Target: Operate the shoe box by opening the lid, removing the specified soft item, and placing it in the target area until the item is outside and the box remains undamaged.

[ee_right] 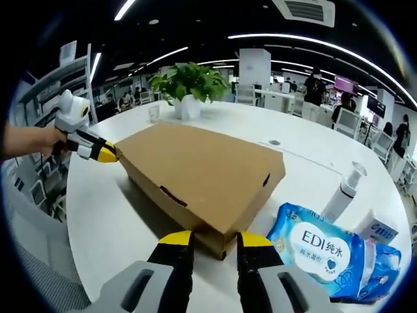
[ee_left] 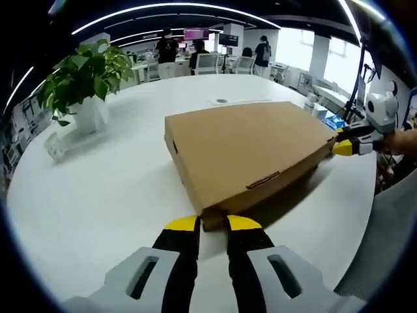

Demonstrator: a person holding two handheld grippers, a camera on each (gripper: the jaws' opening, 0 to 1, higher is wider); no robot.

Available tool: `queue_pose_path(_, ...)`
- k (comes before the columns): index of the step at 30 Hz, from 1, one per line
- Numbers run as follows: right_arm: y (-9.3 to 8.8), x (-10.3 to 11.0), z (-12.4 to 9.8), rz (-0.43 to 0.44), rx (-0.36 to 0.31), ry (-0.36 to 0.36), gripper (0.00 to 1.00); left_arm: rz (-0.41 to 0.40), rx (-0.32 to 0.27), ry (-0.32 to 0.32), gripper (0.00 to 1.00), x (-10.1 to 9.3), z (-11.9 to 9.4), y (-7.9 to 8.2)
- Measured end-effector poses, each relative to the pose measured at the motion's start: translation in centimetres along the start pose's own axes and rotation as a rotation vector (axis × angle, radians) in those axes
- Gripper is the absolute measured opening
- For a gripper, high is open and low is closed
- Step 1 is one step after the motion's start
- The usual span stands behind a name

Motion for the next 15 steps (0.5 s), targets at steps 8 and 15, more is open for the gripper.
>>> queue_pose_path(8,0.2,-0.3,0.2,0.011,0.000,-0.002,0.23,-0.013,0.001,-0.006,0.14,0.1,0.1,0.2)
queue_pose_path(15,0.1,-0.4,-1.1,0.024,-0.032,-0.021,0.33,-0.018,-0.010,0.000,0.20,-0.3,-0.8,-0.4)
Point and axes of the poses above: the point that each gripper's makers call its tool centre point, and the gripper's own axes: z roughly forward along the fingers, x roughly to its left, y roughly out of its top, the point moved 6 cm from there along -z, roughly backward along the fingers, and after that the axes turned 8 degrees about x, right-handed, at the moved point
